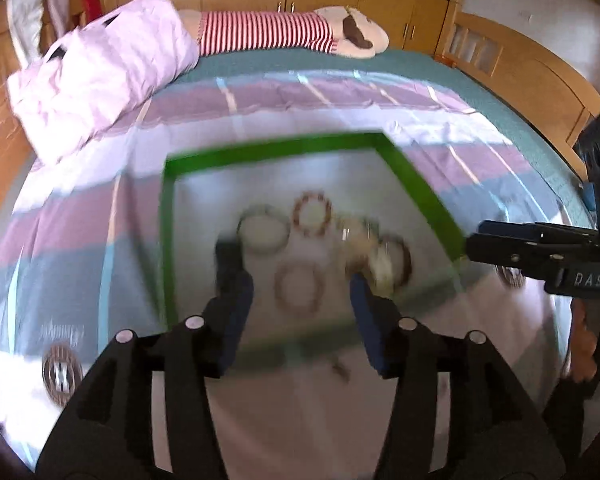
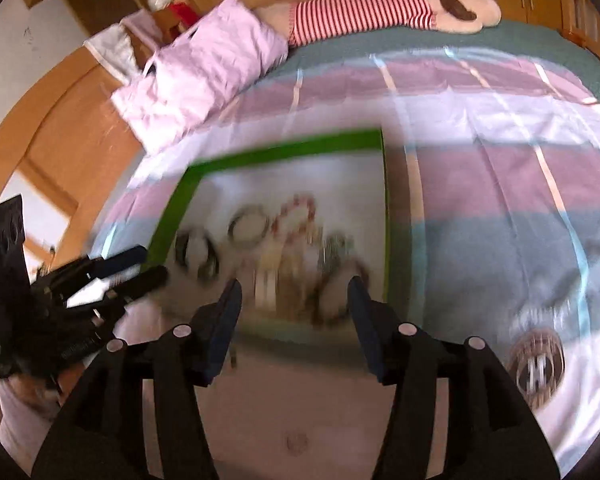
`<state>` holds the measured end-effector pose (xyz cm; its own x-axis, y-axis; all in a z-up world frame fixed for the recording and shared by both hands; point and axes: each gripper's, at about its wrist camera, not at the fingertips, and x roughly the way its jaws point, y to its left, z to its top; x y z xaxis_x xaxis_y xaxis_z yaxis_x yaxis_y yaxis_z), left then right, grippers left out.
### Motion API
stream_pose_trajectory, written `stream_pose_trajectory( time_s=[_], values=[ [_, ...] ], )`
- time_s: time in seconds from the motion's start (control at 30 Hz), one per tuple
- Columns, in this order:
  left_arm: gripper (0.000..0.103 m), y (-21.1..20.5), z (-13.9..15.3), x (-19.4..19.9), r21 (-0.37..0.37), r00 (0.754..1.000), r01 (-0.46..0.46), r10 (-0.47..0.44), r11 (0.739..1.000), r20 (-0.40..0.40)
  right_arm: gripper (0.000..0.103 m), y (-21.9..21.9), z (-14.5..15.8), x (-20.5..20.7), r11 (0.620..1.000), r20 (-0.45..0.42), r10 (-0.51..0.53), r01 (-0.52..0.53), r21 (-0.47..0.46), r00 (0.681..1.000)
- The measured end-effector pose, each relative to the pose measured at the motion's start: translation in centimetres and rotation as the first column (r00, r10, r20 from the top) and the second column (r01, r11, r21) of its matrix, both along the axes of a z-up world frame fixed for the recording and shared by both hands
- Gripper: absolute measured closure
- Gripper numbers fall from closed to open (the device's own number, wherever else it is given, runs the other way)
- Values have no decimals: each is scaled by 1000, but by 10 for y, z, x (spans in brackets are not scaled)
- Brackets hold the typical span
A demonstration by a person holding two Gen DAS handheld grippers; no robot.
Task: Organize jewelry
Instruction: 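Carry the red bead bracelet and charms into the green box and open both tools, then position the open left tool over the dark ring while the right tool approaches the gold beaded ring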
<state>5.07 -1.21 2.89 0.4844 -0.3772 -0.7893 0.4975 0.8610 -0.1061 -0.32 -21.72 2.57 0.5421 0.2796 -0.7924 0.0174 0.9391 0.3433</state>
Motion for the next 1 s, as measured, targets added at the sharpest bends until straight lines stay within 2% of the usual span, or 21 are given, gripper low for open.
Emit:
stream_pose_trajectory(
  time_s=[0.1, 0.2, 0.3, 0.4, 0.47, 0.6, 0.67, 0.73, 0.8, 0.87, 1.0],
  values=[
    [49, 15, -21, -17, -26, 998, -25, 24, 999, -49, 48, 13, -30, -22, 995, -105, 36, -45, -89, 994],
    [49, 16, -52, -23, -8, 991, -38, 37, 999, -127, 48, 30, -59, -32, 985, -216, 90, -120, -128, 972],
    [49, 9, -62, -25, 20, 992, -19, 21, 1000, -125, 48, 50, -71, -42, 965, -261, 177, -219, -143, 949],
    [46, 3, -64, -25, 30, 993, -7, 10, 1000, -118, 48, 67, -84, -47, 921, -305, 223, -303, -245, 926],
    [46, 0, -65, -22, 22, 993, -2, 4, 1000, -116, 48, 68, -86, -47, 911, -303, 211, -299, -284, 929],
    [42, -16, -68, -22, 12, 993, 35, -34, 999, -116, 48, 58, -82, -41, 928, -294, 179, -261, -266, 939],
    [42, -24, -74, -23, 86, 995, 37, -29, 996, -97, 48, 55, -85, -40, 934, -304, 170, -251, -252, 937],
    [42, -27, -82, -24, 213, 998, 16, -2, 977, -69, 48, 54, -84, -41, 934, -298, 175, -254, -250, 938],
    [42, -20, -81, -25, 266, 999, -18, 30, 964, -40, 48, 53, -79, -43, 934, -282, 187, -259, -244, 941],
    [43, -10, -76, -25, 269, 999, -36, 45, 962, -26, 48, 49, -76, -44, 935, -274, 200, -266, -233, 941],
    [39, 2, -64, -24, 209, 998, -42, 50, 977, -31, 48, 51, -72, -50, 927, -270, 245, -307, -218, 931]
  ],
)
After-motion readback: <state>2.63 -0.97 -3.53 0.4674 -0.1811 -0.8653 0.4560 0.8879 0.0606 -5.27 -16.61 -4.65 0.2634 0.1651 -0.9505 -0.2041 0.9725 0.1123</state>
